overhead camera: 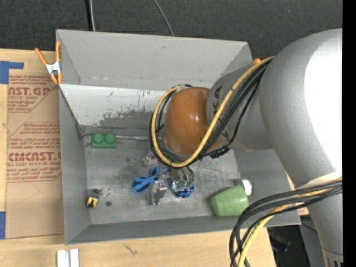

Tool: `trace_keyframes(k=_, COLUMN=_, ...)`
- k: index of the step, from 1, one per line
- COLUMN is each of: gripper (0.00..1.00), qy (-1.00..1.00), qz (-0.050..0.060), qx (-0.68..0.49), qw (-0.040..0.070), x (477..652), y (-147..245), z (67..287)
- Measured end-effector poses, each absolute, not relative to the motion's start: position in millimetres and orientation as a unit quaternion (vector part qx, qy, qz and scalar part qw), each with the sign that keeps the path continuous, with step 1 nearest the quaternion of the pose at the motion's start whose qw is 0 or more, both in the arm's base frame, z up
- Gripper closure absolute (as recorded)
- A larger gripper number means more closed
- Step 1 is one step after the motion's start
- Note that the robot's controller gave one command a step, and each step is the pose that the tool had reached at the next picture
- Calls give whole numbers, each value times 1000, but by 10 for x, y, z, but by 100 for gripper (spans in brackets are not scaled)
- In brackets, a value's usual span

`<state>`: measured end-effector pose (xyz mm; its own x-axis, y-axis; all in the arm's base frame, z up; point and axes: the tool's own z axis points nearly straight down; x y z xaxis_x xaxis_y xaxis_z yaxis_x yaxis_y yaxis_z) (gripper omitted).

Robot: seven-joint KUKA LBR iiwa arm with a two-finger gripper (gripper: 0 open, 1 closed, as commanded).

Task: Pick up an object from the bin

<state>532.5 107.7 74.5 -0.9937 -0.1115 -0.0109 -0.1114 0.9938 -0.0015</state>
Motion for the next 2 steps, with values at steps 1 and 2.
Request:
trace_keyframes(k=1, gripper=0, qy=998, qz=0, qx=-55, qw=2, x=5342, y=1075, z=769)
trace_keyframes(k=2, gripper=100, qy=998, qz=2, qx=-55, qw=8, x=5375, y=1089, z=798)
